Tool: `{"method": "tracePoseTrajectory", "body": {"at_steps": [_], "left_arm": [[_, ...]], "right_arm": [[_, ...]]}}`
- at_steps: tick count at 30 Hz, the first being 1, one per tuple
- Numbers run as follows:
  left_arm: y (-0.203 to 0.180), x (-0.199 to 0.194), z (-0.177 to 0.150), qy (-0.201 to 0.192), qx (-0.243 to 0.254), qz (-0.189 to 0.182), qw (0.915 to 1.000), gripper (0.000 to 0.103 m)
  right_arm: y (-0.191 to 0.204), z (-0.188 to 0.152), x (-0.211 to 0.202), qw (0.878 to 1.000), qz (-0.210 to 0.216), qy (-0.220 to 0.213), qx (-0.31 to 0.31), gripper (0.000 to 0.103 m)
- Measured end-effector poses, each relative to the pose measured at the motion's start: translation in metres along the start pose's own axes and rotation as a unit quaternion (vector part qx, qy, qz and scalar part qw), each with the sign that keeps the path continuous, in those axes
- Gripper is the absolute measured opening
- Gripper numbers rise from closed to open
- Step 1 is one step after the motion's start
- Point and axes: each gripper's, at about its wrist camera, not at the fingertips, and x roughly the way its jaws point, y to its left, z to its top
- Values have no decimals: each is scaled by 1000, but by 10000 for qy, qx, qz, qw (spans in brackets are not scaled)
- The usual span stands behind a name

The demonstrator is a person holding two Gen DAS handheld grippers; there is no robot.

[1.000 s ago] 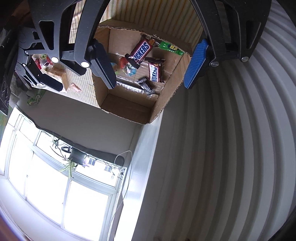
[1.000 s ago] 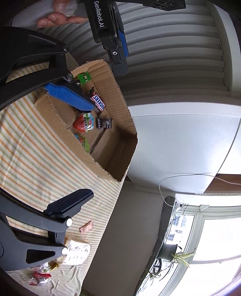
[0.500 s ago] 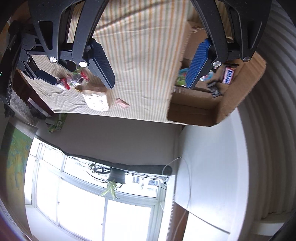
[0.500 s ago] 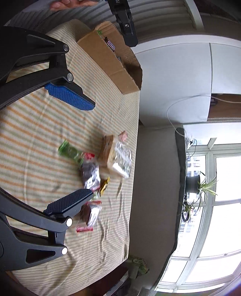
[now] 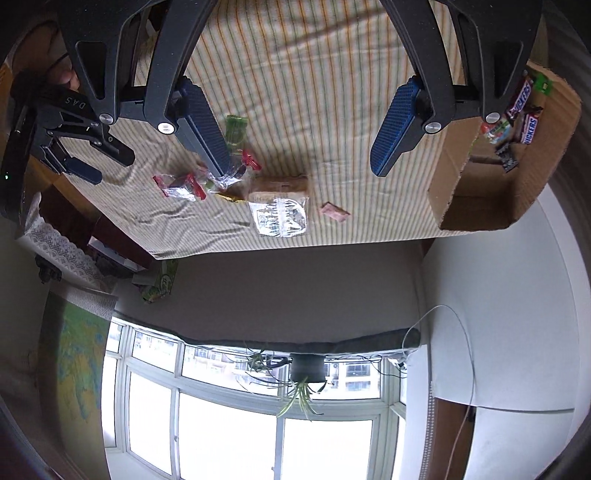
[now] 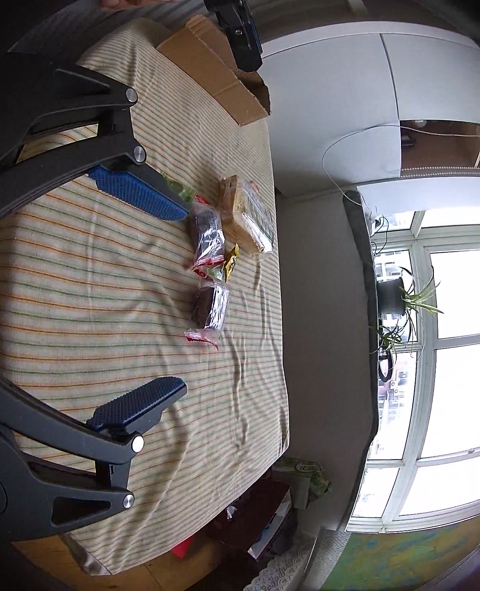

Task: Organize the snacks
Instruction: 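Move both open tools back toward the remaining snacks, then grasp the bag of dried fruit with the right tool while the left tool grasps the green packet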

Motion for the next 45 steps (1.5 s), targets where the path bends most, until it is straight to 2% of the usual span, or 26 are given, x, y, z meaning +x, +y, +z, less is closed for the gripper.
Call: {"method": "tracePoseTrajectory", "body": {"at_steps": [6,13,20,24,28,30,31,32,33,34,35,38,45], "left_arm": [[-13,17,-5,210,89,-139,9996,79],[-29,68,-16,732,92,-435,9963,79],[-45,109,-31,1209,80,-638,9906,79],[-47,117,-37,1348,52,-696,9884,79],[-49,121,-41,1438,42,-789,9864,78],[-50,121,-43,1437,73,-799,9864,65],[-49,121,-43,1425,86,-794,9866,63],[-49,121,-43,1409,69,-814,9866,54],[-47,120,-43,1413,46,-833,9864,41],[-45,120,-42,1412,28,-834,9865,35],[-42,119,-42,1413,-2,-863,9862,19],[-33,115,-45,1387,-154,-1027,9849,19],[-25,105,-49,1292,-329,-1076,9852,19]], "right_arm": [[-1,3,20,9995,49,280,-162,89],[-11,23,62,9961,54,661,-586,89],[-19,44,107,9857,350,1163,-1168,89],[-17,46,118,9775,677,1350,-1474,89],[-13,41,132,9699,812,1516,-1723,89],[-12,40,138,9688,905,1526,-1729,88],[-13,39,139,9695,937,1502,-1698,75],[-13,39,140,9696,989,1520,-1641,62],[-14,39,141,9698,1009,1546,-1591,42],[-16,39,140,9714,993,1523,-1525,36],[-18,39,137,9728,1020,1500,-1438,35],[-22,35,131,9762,999,1467,-1243,34],[-39,33,111,9877,843,1160,-621,34]]}}
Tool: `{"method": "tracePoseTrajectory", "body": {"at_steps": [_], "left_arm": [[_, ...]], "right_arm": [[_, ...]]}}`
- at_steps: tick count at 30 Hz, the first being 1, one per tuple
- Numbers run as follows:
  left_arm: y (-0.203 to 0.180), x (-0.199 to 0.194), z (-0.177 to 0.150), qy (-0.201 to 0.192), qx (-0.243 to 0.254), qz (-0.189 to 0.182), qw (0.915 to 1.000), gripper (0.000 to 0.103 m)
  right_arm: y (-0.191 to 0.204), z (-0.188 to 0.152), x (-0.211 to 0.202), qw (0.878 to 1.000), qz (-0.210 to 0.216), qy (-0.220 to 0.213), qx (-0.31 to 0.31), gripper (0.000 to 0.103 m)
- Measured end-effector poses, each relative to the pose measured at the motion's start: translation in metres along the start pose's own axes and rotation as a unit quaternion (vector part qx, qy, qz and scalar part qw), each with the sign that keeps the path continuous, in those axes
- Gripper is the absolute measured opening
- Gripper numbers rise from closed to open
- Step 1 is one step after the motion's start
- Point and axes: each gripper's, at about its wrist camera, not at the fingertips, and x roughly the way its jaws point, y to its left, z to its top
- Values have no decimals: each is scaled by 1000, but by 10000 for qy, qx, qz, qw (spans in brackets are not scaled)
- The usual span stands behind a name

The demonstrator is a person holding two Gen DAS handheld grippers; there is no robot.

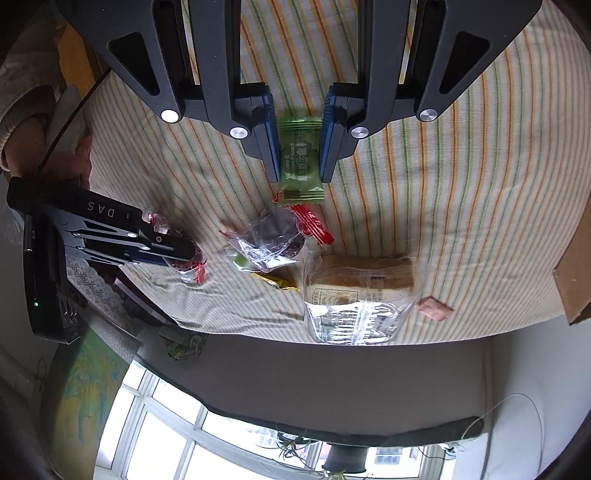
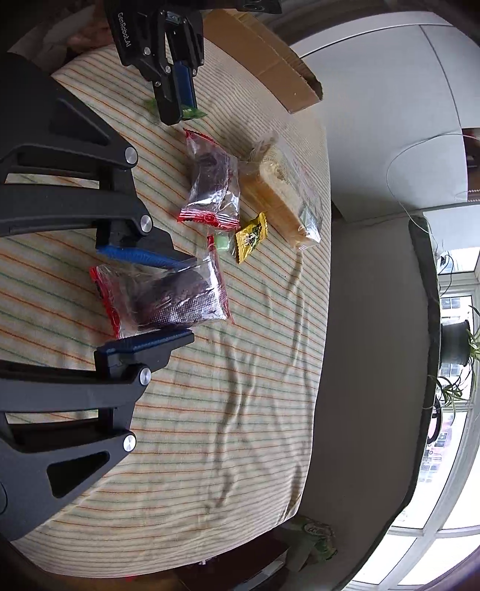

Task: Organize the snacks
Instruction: 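Grasp the bag of dried fruit with the right tool while the left tool grasps the green packet, then carry both snacks to the cardboard box and open both tools to release them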

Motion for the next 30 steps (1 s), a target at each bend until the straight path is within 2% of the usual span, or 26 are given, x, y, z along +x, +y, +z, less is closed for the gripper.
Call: {"method": "tracePoseTrajectory", "body": {"at_steps": [10,13,16,22,30], "left_arm": [[1,-15,-4,-183,-37,-28,9998,19],[0,-24,-2,-336,-31,-28,9994,19],[-1,-40,4,-534,12,-19,9986,19],[-11,-88,22,-1167,211,-48,9929,19],[-6,-158,28,-1955,362,-130,9799,19]], "right_arm": [[7,-36,-31,9936,2,-516,1006,34],[16,-40,-40,9919,13,-689,1069,34],[26,-32,-61,9888,121,-986,1117,34],[55,3,-123,9818,40,-1667,907,34],[109,27,-179,9774,-112,-2072,401,34]]}}
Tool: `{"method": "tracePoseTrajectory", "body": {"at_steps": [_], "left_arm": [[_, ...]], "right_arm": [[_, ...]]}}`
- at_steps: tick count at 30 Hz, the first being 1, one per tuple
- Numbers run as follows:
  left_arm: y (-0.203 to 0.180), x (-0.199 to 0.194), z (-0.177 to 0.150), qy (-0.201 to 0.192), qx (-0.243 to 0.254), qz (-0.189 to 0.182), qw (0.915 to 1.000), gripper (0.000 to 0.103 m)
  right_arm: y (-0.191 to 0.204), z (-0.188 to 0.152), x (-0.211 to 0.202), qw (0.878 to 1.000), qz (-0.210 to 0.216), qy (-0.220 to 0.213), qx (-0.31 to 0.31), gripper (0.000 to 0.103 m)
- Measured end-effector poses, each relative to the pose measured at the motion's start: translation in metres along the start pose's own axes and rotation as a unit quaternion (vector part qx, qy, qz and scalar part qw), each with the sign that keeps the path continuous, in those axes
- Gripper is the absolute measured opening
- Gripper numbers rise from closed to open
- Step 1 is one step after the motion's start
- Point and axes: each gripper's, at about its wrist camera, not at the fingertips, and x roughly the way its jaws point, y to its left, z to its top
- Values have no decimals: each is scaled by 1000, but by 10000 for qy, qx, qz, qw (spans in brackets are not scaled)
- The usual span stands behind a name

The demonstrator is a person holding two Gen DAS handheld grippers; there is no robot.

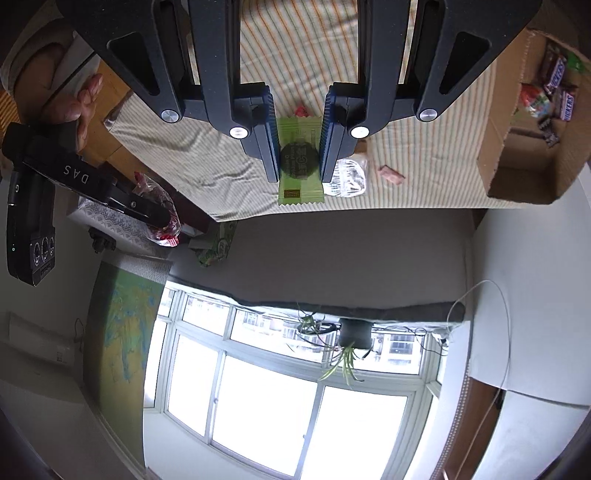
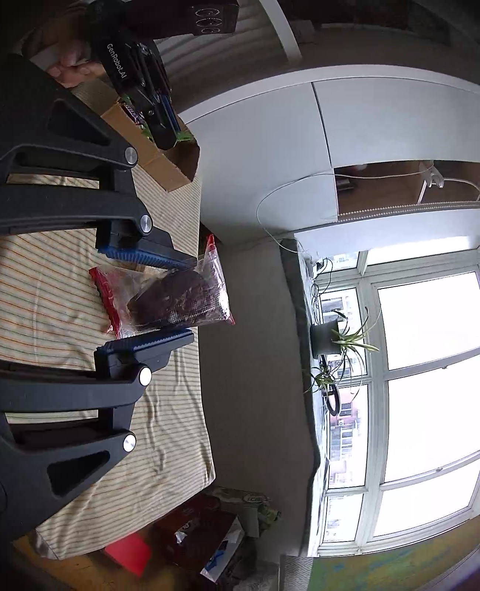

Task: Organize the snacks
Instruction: 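Carry both snacks to the cardboard box and open both tools to release them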

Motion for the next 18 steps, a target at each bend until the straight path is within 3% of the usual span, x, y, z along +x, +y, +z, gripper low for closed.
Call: {"method": "tracePoseTrajectory", "body": {"at_steps": [10,18], "left_arm": [[54,-40,-11,-299,-440,314,9981,19],[115,-68,-28,-402,-865,939,9910,19]], "right_arm": [[68,-5,22,9979,318,344,-449,34],[147,-22,77,9875,1029,846,-845,34]]}}
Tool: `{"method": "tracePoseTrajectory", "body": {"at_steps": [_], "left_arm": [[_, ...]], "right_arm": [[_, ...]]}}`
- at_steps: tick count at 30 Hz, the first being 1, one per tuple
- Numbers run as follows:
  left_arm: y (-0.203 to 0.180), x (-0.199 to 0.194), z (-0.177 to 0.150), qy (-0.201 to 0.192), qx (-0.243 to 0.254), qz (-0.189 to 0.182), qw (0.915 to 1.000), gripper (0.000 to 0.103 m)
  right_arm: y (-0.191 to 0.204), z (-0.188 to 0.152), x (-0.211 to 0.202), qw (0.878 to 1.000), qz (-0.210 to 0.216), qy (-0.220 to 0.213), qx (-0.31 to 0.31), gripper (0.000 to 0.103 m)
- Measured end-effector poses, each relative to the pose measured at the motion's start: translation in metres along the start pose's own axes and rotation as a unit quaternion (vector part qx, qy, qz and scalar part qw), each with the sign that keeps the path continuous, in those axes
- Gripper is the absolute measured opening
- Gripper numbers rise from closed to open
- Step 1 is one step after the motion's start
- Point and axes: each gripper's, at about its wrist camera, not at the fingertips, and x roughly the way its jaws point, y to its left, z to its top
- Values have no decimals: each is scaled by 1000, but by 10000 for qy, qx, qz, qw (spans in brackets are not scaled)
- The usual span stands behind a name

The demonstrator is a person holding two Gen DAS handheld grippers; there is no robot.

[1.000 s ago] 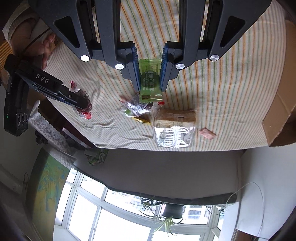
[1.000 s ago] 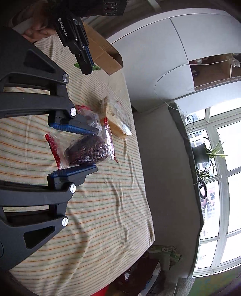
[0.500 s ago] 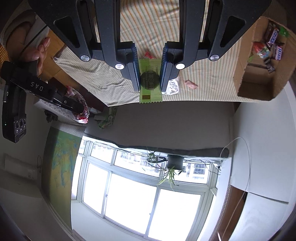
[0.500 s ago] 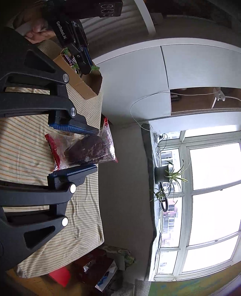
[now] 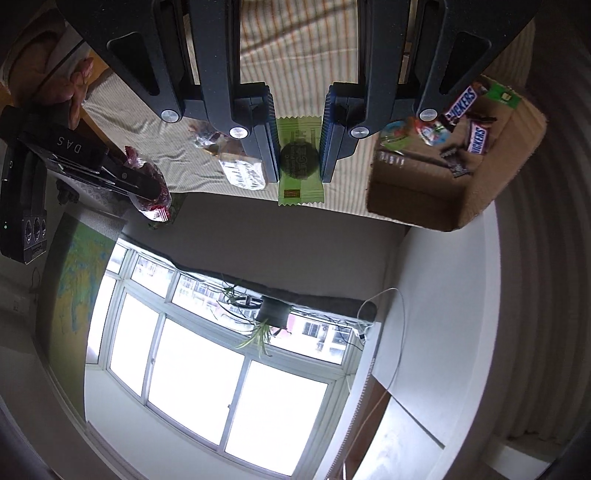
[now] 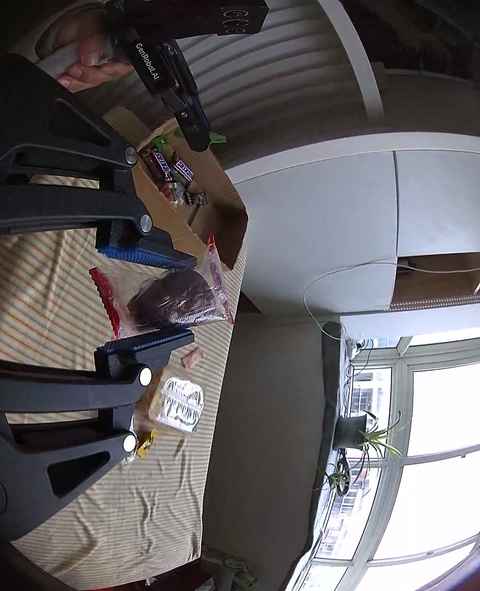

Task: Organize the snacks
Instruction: 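Carry both snacks to the cardboard box and open both tools to release them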

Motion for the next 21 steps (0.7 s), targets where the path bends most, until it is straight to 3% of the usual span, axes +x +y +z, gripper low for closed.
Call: {"method": "tracePoseTrajectory", "body": {"at_steps": [10,21], "left_arm": [[85,-20,-8,-18,-622,913,9939,19],[119,6,-9,198,-784,1016,9915,19]], "right_arm": [[89,9,75,9929,1048,324,-465,34],[114,38,143,9876,1414,354,-588,35]]}}
